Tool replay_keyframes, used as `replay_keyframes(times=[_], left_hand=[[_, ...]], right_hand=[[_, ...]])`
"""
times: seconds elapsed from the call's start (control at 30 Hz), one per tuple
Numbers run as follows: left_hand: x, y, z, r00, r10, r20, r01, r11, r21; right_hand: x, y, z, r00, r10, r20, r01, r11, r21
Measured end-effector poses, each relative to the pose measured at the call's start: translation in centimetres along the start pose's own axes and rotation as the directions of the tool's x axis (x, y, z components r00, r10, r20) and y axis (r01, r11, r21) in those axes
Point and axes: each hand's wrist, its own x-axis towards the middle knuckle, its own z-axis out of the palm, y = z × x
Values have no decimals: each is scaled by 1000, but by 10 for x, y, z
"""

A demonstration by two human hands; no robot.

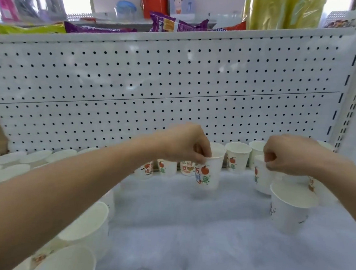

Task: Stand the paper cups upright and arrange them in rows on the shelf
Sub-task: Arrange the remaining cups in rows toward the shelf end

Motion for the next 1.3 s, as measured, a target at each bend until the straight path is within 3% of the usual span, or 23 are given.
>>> replay_keyframes(times=[0.1, 0.23, 0.33, 0.67, 0.97, 1.3], left_hand=[[-43, -25, -28, 991, -114, -75, 105, 988, -117], [-79, -56, -30, 960, -265, -91, 257, 962, -91], [-86, -69, -16, 944, -323, -65, 322, 946, -36], [-95, -81, 6, 935, -354, -23, 355, 929, 105], [-95, -91, 7, 939, -339, -60, 344, 915, 210], [-99, -93, 6, 949, -309, -67, 316, 931, 181]], right_hand=[[-11, -23, -19, 982, -175, -67, 183, 973, 142], [-11, -84, -25, 895, -415, -163, 444, 809, 385], [5, -118, -6, 854, -482, -196, 520, 769, 373], [24, -147, 21, 826, -499, -262, 564, 743, 360], [27, -153, 29, 854, -443, -273, 518, 770, 373], [16, -164, 29, 878, -356, -321, 463, 802, 376]])
